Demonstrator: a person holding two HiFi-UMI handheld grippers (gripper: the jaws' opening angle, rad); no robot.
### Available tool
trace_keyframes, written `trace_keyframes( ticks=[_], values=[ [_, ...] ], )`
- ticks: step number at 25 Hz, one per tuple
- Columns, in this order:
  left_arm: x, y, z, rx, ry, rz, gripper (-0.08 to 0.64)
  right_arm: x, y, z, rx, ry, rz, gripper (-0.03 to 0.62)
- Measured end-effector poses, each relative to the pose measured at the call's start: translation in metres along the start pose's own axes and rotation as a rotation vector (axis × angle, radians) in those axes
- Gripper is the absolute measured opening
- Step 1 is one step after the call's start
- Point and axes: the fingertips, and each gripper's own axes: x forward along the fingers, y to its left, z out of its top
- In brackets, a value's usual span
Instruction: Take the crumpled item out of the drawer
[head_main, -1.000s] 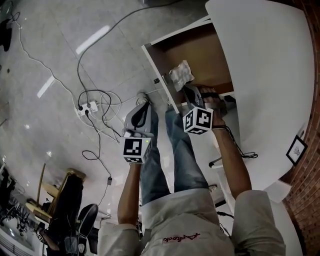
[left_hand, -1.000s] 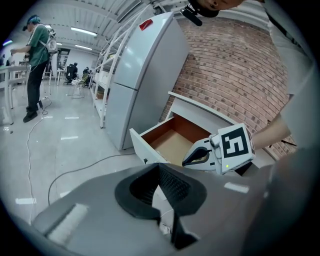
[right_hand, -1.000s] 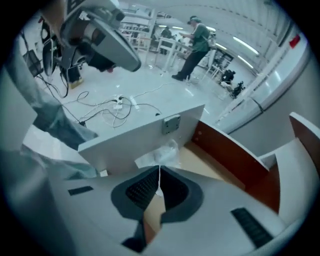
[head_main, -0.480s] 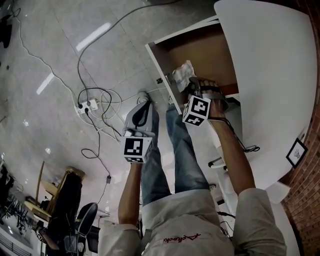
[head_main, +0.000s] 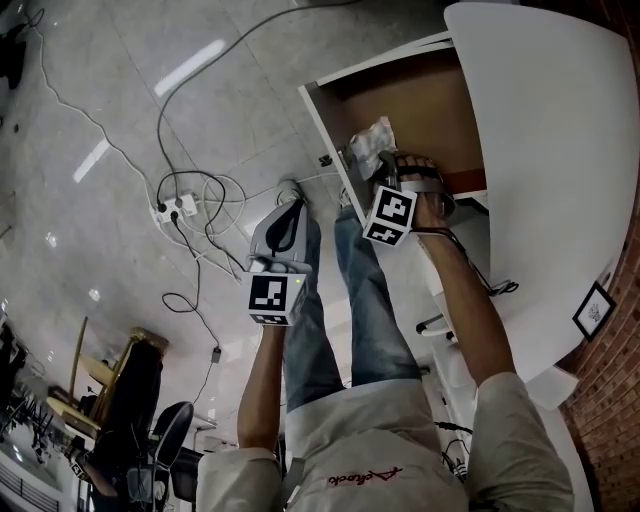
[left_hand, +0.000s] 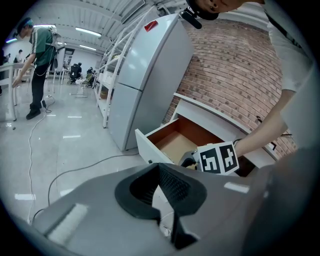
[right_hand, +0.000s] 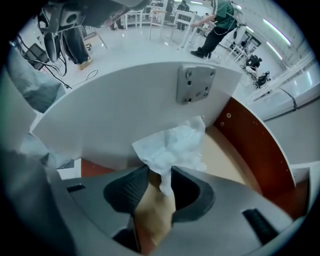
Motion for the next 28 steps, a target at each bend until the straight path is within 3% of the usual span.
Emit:
trace_keyframes(
  ticks=[4,8,16,28],
  values=[
    [0.001,-0.001,-0.001,-0.005,-0.005,-0.001,0.009,0.003,-0.002,0.001,-0.034,0.01,0.005,0.127],
    [0.0,0.0,0.0,-0.012,-0.006,0.0,0.009,0.001,-0.012,0.004,-0.061,0.008,-0.041,0.029],
    [-0.002,0.006,0.002,-0.013,-0.008,0.004,0.009,-0.007,-0.025,0.007,-0.021,-0.013,-0.082,0.016],
    [-0.003,0.001,0.007,-0.002,-0.021,0.002,0.009,-0.055,-0.053,0.02,0.076,-0.104,-0.23,0.014]
  ],
)
